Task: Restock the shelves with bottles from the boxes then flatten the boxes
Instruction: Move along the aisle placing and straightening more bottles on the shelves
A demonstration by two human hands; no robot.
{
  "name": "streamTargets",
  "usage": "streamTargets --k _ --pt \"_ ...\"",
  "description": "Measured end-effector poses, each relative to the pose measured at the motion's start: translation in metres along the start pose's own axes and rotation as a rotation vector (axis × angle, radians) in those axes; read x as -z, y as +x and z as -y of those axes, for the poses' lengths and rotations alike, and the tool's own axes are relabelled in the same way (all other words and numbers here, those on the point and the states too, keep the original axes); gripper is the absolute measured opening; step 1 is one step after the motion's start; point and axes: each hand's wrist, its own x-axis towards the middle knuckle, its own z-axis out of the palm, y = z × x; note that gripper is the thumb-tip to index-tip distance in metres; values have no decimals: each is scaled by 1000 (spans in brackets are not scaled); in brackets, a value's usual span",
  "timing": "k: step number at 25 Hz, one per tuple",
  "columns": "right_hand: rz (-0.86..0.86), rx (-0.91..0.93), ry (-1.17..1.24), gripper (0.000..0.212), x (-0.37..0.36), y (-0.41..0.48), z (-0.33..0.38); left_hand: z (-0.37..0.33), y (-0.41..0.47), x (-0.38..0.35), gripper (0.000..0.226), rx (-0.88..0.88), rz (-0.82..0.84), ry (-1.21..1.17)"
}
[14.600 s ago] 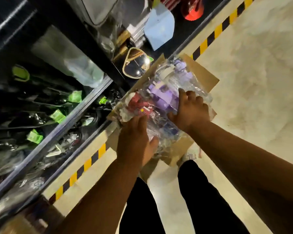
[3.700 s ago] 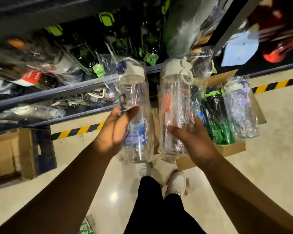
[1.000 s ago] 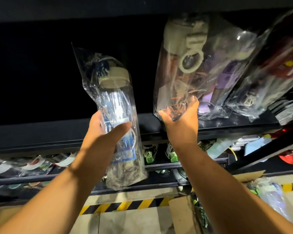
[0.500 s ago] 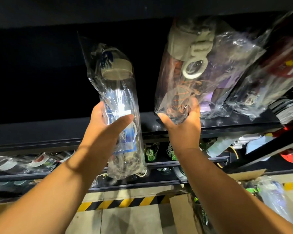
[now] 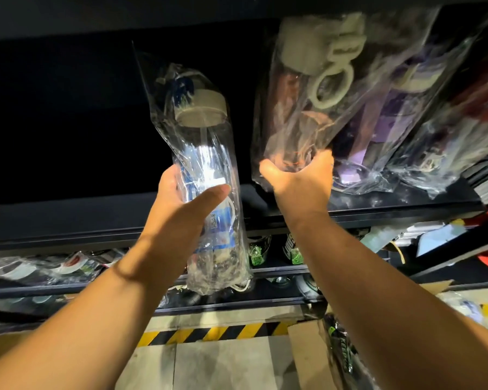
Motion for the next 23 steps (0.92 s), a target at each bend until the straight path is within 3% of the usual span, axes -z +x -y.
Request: streamTargets --k 2,4,7,10,13,15,17,20,23 --pt "59 11 50 45 1 2 2 2 2 3 72 20 7 -23" --pt "93 45 95 42 3 4 2 2 0 2 49 16 -17 -56" --pt "60 54 132 51 5 5 -3 5 0 3 36 23 -30 -37" --pt "60 67 150 53 8 1 -8 7 -1 4 45 38 -41 -37" --pt "60 70 142 56 7 1 -8 10 0 4 39 42 -36 -31" --pt "62 58 56 52 4 4 -9 12 1 2 41 40 -44 -32" --pt "54 80 -131 50 3 5 -13 12 1 -1 57 41 -55 -43" --pt "61 111 -254 62 1 2 -18 11 2 -3 89 49 -52 -33" --pt "84 112 -267 81 0 4 -22 9 4 -3 85 31 -44 -16"
